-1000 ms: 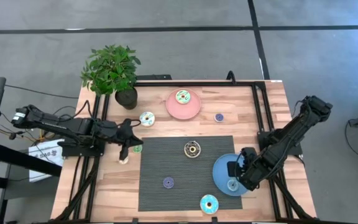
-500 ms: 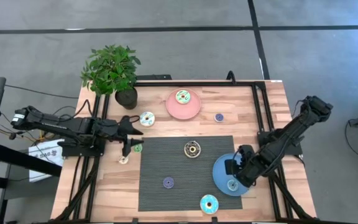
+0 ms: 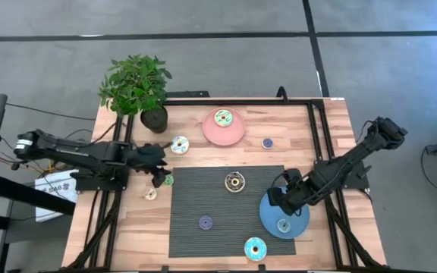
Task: Pick & Place donuts
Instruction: Put the small green donut on the blue plate
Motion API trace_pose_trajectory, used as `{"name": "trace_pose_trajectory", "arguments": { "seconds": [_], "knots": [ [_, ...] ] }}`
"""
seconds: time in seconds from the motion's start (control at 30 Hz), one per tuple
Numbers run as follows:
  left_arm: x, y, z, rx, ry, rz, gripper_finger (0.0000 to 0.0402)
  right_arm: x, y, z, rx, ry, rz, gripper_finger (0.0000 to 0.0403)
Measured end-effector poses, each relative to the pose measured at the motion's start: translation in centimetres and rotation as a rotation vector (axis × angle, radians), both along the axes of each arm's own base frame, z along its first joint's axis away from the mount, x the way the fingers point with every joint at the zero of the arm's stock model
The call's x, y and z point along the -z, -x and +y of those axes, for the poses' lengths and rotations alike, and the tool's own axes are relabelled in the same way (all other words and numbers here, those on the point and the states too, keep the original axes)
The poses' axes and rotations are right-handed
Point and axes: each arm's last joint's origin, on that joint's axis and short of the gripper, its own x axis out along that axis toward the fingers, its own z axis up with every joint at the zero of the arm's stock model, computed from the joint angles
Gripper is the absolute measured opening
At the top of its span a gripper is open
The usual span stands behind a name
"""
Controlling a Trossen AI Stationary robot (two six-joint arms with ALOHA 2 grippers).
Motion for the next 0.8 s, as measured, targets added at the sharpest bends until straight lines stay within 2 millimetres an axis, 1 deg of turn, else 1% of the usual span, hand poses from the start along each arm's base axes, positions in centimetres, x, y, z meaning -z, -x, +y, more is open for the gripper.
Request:
{"name": "trace_pose_trajectory", "arguments": {
  "seconds": [0.13, 0.23, 0.33, 0.4, 0.63, 0.8],
  "knots": [
    [0.5, -1.5, 0.1, 0.015, 0.038, 0.152, 0.0204, 0.0, -0.5, -0.7, -0.004, 0.007, -0.002, 0.026],
    [0.9, -2.6, -0.2, 0.088, 0.083, 0.233, 0.0204, 0.0, -0.7, -1.0, -0.012, 0.009, -0.008, 0.026],
    [1.2, -3.7, -0.5, 0.173, 0.143, 0.27, 0.0204, -0.1, -1.0, -1.1, -0.03, 0.008, -0.022, 0.026],
    [1.5, -4.3, -0.5, 0.197, 0.152, 0.291, 0.0206, -0.1, -1.1, -1.2, -0.04, 0.007, -0.028, 0.026],
    [2.7, -5.1, -0.1, 0.187, 0.144, 0.363, 0.0238, -0.1, -1.1, -1.1, -0.049, 0.007, -0.031, 0.026],
    [2.7, -5.3, 0.5, 0.165, 0.138, 0.344, 0.0269, -0.1, -1.1, -1.1, -0.053, 0.007, -0.03, 0.026]
  ]
}}
